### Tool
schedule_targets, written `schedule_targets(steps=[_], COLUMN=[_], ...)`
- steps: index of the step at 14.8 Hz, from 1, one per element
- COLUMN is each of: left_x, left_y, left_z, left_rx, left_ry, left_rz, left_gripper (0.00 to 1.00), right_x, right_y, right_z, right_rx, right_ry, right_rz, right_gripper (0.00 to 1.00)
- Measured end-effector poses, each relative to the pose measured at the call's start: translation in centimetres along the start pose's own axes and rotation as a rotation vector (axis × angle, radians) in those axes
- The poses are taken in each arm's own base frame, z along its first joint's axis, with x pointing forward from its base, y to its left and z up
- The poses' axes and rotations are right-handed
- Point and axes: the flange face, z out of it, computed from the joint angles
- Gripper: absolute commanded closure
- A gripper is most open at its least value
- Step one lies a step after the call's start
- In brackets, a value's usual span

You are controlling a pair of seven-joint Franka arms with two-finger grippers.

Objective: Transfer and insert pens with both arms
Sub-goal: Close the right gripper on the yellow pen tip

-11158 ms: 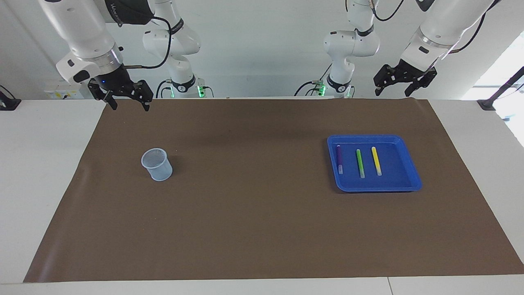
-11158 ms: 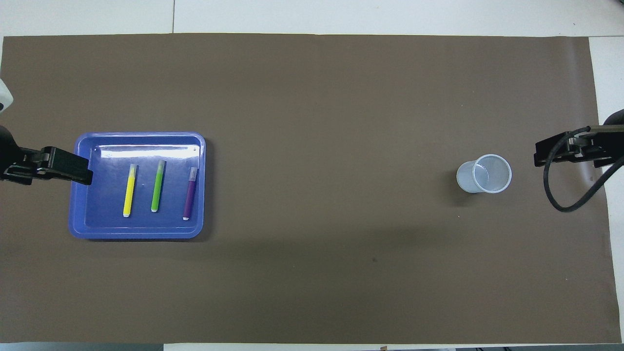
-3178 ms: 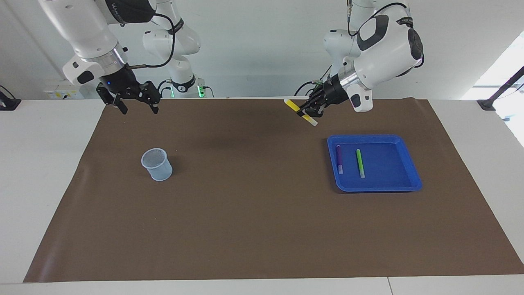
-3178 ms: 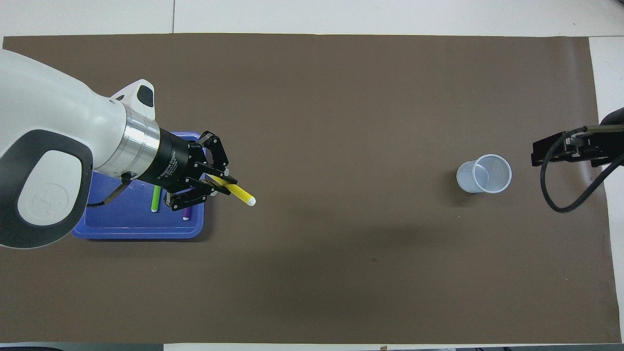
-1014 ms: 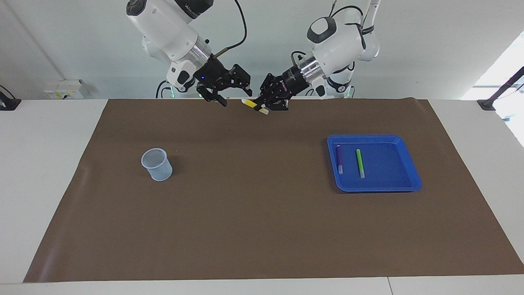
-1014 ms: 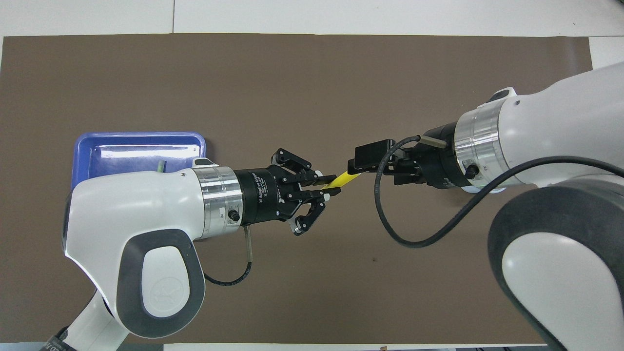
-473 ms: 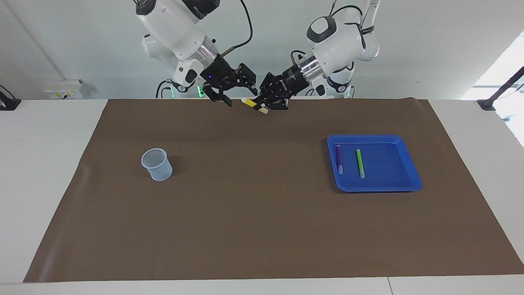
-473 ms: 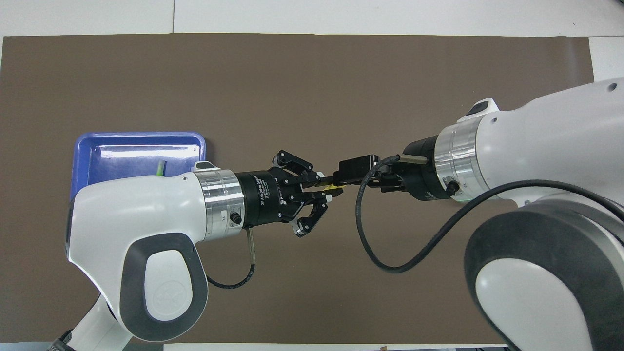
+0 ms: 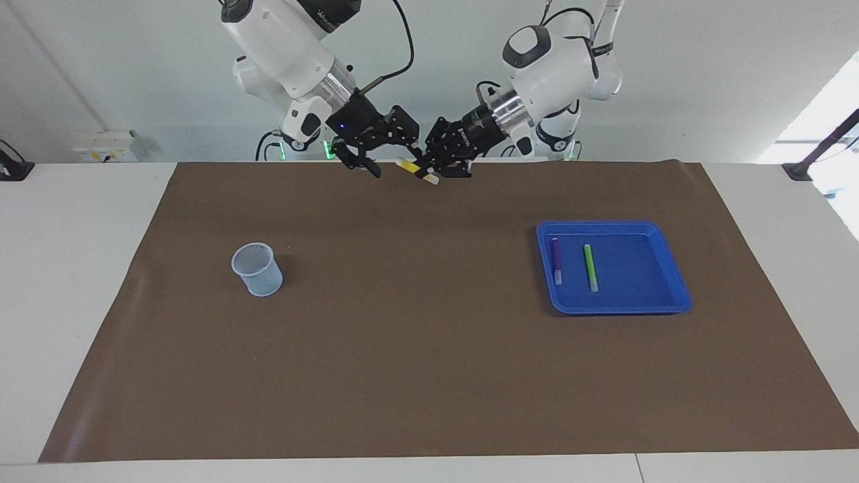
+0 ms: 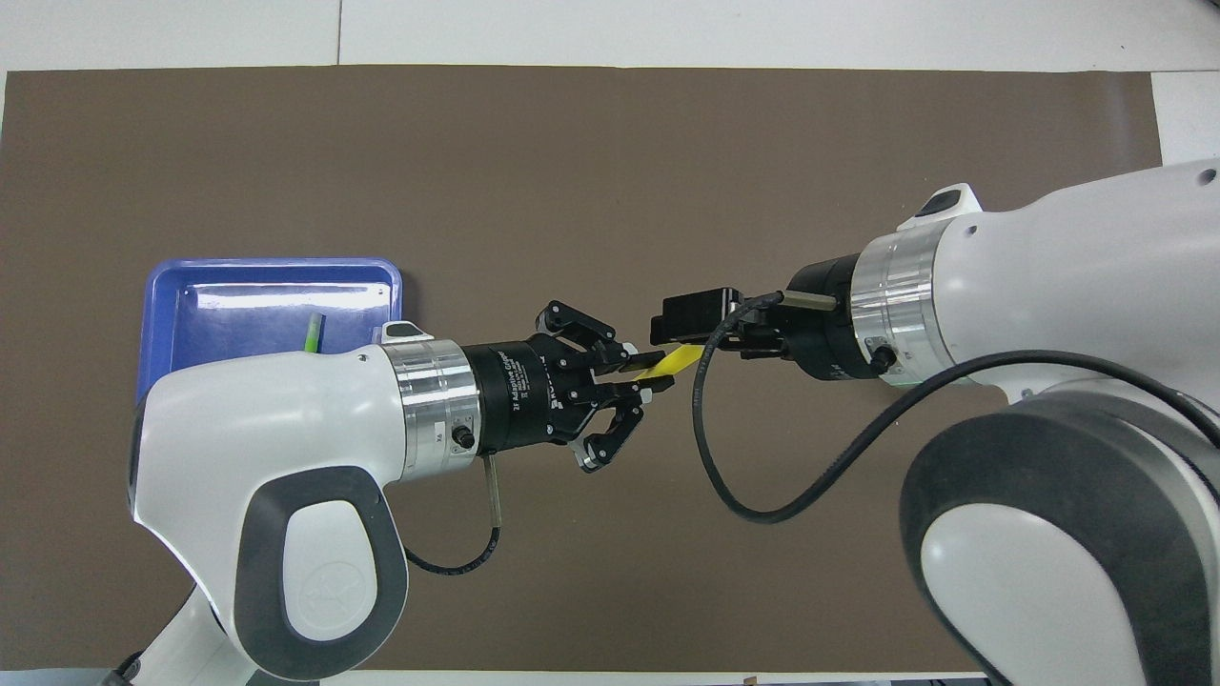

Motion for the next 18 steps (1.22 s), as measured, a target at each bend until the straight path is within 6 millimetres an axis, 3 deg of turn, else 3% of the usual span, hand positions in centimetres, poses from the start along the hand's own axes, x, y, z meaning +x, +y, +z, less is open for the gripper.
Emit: schedule_targets(steps=[1,2,3,7,9,11,14,18], left_x=[-0.1,-0.1,-0.1,0.1,0.1,0.3,0.5,0.5], left_y=[-0.2,-0.2,-0.3,-0.4,-0.7,-0.9,-1.0,-1.0], left_z=[0.0,0.0,-0.1,0.0,0.1,0.0,-0.1,-0.2], left_rx=[0.002,0.002,0.002,0.004,0.008,0.009,0.008,0.004], left_ry=[0.000,-0.001,-0.001,0.002,0.003,0.004,0.005,0.004], left_rz=[0.005,0.009,0.012,0.018,0.026,0.026,0.025,0.025], left_gripper=[1.00,1.00,1.00,1.00,1.00,1.00,1.00,1.00], right_x=[0.0,0.0,0.0,-0.1,0.0,-0.1,-0.4,-1.0], right_y=[0.0,0.0,0.0,-0.1,-0.1,-0.2,-0.4,-1.2], right_z=[0.0,0.0,0.0,0.1,0.2,0.3,0.5,1.1], right_rx=[0.000,0.000,0.000,0.003,0.002,0.002,0.002,0.000], right_ry=[0.000,0.000,0.000,-0.002,-0.002,-0.005,-0.009,-0.024], right_rz=[0.000,0.000,0.000,0.001,0.003,0.002,0.001,-0.004], right_gripper=[0.77,0.96,1.00,1.00,0.86,0.81,0.53,0.49])
